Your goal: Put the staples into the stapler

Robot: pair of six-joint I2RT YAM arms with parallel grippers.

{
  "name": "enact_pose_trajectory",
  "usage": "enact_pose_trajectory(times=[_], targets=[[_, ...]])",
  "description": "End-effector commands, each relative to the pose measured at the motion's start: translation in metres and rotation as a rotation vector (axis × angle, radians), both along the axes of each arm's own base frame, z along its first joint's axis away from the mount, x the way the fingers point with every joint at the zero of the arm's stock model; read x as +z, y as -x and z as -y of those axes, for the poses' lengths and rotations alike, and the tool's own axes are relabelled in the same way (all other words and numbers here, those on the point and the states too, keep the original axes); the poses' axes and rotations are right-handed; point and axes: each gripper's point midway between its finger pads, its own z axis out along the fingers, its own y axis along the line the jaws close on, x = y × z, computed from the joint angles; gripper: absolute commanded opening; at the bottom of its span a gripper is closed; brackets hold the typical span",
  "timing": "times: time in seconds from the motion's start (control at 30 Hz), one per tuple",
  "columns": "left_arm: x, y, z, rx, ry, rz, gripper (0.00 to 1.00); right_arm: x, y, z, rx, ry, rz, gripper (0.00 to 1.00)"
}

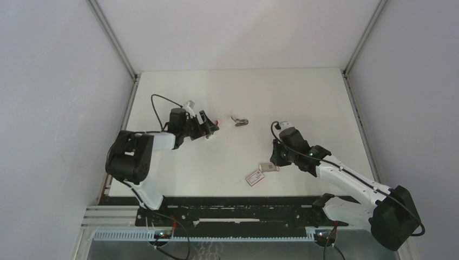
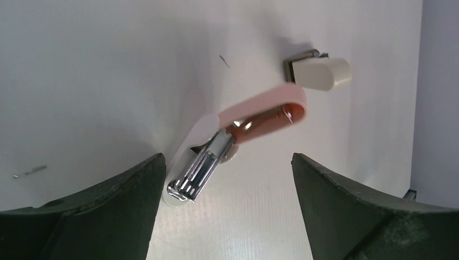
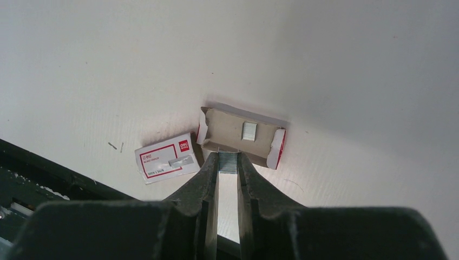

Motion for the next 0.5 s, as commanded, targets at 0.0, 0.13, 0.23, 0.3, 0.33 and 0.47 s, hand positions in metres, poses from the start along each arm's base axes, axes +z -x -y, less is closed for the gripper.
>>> enact_pose_trajectory(times=[0.0, 0.13, 0.23, 0.3, 0.33, 0.47], targets=[[-0.006, 0.026, 0.009, -0.036, 0.017, -0.038, 0.91, 0.006, -0.003, 0.002, -0.017, -0.017, 0.036, 0.12], [-0.006, 0.036, 0.017, -0.057, 0.02, -0.035, 0.91, 0.005, -0.002, 0.003, -0.016, -0.014, 0.033, 0.12], [-0.003, 0.042, 0.029, -0.083, 0.024, -0.029, 0.91, 0.004, -0.002, 0.002, -0.013, -0.013, 0.033, 0.12], [-0.002, 0.044, 0.036, -0.101, 0.025, -0.025, 0.91, 0.004, -0.003, 0.001, -0.011, -0.017, 0.033, 0.12], [-0.003, 0.045, 0.039, -0.108, 0.022, -0.025, 0.91, 0.003, -0.003, 0.001, -0.009, -0.018, 0.032, 0.12], [-0.003, 0.045, 0.047, -0.118, 0.013, -0.02, 0.91, 0.003, -0.003, -0.002, -0.004, -0.02, 0.032, 0.12]])
